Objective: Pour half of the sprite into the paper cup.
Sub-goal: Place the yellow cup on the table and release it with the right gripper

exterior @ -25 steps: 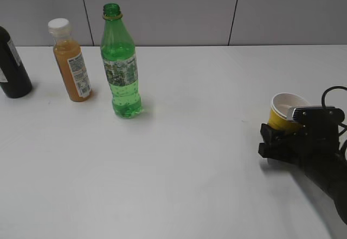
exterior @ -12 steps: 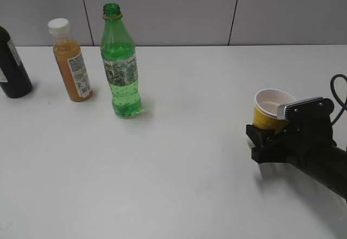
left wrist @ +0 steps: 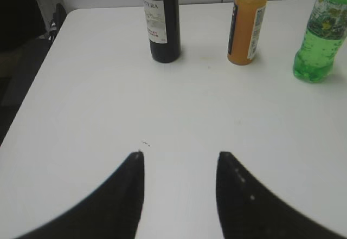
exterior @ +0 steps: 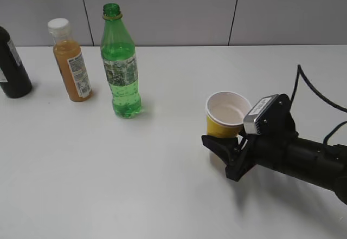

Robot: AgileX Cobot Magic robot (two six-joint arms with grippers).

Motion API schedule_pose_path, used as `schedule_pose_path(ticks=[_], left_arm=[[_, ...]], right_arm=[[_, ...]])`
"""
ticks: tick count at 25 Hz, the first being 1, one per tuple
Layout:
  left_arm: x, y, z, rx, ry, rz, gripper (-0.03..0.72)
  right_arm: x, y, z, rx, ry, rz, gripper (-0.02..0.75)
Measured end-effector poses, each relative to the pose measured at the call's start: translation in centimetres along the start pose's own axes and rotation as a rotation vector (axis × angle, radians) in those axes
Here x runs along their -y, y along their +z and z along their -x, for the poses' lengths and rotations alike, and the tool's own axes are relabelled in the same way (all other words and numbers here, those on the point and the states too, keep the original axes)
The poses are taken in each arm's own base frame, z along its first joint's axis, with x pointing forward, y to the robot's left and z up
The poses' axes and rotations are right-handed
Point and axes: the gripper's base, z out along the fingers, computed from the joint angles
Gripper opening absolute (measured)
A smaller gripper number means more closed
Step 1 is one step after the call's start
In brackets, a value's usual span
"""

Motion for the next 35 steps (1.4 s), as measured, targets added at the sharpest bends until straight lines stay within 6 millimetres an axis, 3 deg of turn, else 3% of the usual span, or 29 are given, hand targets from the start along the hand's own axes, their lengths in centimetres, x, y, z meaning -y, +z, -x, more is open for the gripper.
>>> schedule_pose_path(ticks=[7,13,26,35], left_arm=[[0.0,0.0,0.0,0.000,0.000,0.000,0.337],[0.0,0.0,0.0,0.000,0.000,0.000,0.337],[0.0,0.0,0.0,0.000,0.000,0.000,0.337],[0.0,0.0,0.0,0.000,0.000,0.000,0.337]], right_arm=[[-1.9,3.2,2.6,0.100,-0.117,0.177,0.456],[-4.3,6.2,4.3,0.146,-0.162,0.436,0.456],[-6.9,11.0,2.3,0.033,-0.195,0.573,0.456],[-6.4,12.7,2.3,-0.025,-0.264,0.567,0.456]])
